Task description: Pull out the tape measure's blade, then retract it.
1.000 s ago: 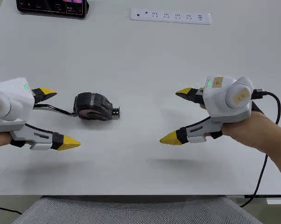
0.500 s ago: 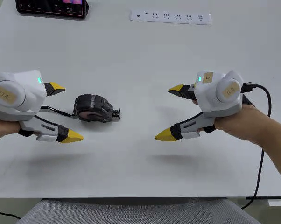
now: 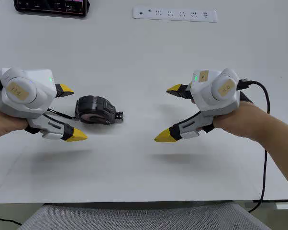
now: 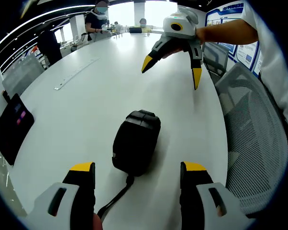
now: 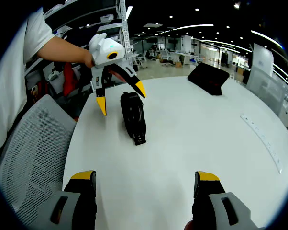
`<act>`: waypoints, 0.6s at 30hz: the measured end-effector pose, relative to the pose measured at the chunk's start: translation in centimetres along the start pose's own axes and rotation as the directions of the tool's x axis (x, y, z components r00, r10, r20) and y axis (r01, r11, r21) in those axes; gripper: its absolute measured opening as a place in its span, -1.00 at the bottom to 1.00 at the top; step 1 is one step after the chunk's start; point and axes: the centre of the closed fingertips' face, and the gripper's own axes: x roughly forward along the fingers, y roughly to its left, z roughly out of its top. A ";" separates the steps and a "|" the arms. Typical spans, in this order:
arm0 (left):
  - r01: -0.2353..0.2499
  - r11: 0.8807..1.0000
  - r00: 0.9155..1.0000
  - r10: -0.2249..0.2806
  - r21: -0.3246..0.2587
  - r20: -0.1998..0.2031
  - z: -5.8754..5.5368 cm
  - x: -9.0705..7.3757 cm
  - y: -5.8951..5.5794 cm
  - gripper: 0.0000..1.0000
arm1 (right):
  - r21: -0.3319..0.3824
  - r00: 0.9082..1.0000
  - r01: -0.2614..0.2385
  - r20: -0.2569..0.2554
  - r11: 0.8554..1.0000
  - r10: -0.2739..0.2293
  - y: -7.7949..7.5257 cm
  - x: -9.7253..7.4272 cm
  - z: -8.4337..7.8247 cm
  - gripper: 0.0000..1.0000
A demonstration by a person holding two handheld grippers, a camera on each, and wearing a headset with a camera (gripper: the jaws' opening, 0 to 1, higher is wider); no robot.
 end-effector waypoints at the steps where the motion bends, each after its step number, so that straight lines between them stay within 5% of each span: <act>1: 0.004 1.000 1.000 -0.004 0.003 -0.003 0.0 0.1 0.0 0.34 | 0.001 1.000 -0.002 0.001 1.000 0.002 0.0 0.1 0.1 0.66; 18: 0.052 0.998 0.998 -0.051 0.020 -0.036 0.1 1.9 0.1 0.05 | 0.004 1.000 -0.025 0.010 1.000 0.025 0.0 1.2 0.4 0.66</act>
